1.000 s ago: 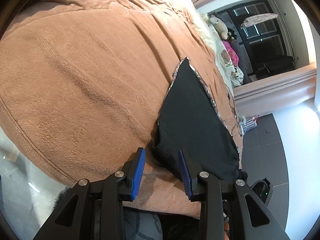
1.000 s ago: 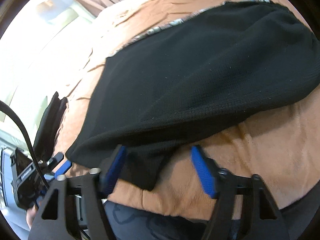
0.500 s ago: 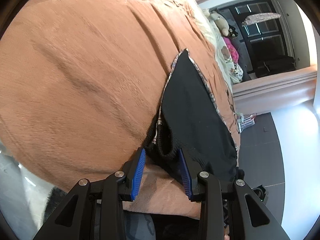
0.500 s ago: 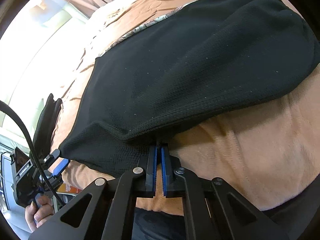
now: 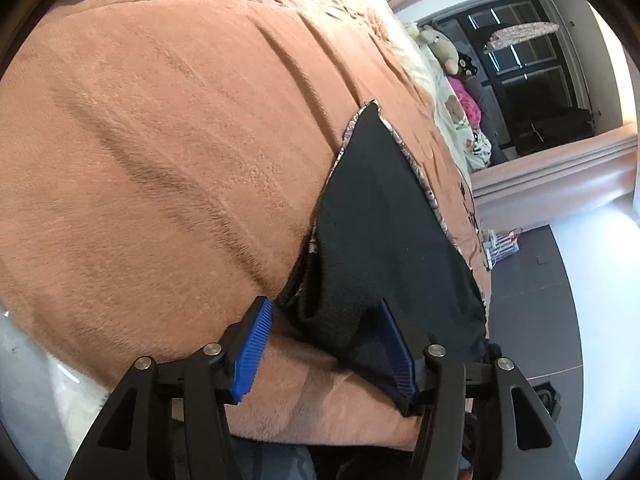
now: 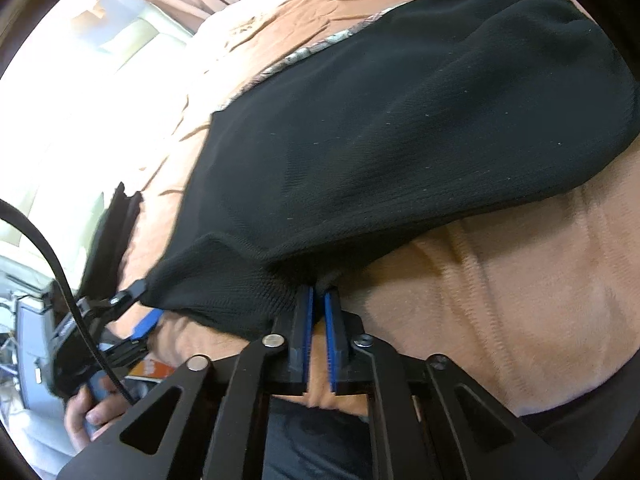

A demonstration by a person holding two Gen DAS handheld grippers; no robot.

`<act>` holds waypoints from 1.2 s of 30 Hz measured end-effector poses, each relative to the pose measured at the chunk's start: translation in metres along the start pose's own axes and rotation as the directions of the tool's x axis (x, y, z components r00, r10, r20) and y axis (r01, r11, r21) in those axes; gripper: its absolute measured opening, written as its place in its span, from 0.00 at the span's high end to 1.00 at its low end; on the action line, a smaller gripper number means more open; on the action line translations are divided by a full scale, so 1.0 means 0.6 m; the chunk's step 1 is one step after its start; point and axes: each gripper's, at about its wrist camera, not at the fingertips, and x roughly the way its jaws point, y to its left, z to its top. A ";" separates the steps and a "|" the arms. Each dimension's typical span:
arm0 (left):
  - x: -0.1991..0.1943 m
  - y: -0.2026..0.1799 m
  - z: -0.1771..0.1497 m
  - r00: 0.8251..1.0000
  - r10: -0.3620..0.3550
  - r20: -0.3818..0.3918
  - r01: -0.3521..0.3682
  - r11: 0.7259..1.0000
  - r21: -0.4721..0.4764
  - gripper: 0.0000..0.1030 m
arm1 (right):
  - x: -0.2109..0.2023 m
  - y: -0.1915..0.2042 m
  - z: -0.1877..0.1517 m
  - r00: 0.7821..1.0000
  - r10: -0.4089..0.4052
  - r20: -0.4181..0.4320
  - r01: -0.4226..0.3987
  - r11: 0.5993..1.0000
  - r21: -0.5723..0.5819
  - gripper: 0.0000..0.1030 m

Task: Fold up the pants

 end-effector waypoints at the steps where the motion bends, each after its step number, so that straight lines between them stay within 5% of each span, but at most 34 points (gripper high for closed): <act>1: 0.003 -0.002 -0.001 1.000 0.002 0.004 -0.002 1.000 -0.002 0.44 | -0.003 -0.001 -0.001 1.000 0.022 0.001 -0.022 1.000 0.007 0.64; 3: 0.007 -0.006 -0.001 1.000 0.003 0.015 -0.003 1.000 0.001 0.44 | -0.008 -0.007 -0.005 0.998 0.058 0.015 -0.058 0.998 0.023 0.44; 11: 0.014 -0.013 -0.009 1.000 -0.006 0.030 0.004 0.999 0.050 0.45 | 0.034 -0.022 -0.009 0.984 0.176 -0.041 -0.169 0.977 0.128 0.44; 14: 0.020 -0.017 -0.008 0.999 0.000 0.052 -0.005 0.997 0.082 0.50 | 0.054 -0.027 -0.010 0.980 0.190 -0.053 -0.180 0.971 0.159 0.52; 17: 0.035 -0.011 -0.004 1.000 0.014 0.022 -0.015 0.998 0.069 0.87 | 0.064 -0.039 -0.009 0.980 0.192 -0.059 -0.177 0.963 0.206 0.81; 20: 0.023 -0.011 -0.002 0.999 0.007 0.040 -0.009 0.998 0.068 0.91 | 0.065 -0.037 -0.012 0.976 0.204 -0.072 -0.187 0.962 0.199 0.94; 36: 0.001 -0.011 -0.008 0.995 0.090 0.045 -0.093 0.993 0.068 0.90 | 0.072 0.015 -0.006 0.978 0.154 -0.139 -0.148 0.988 0.054 0.95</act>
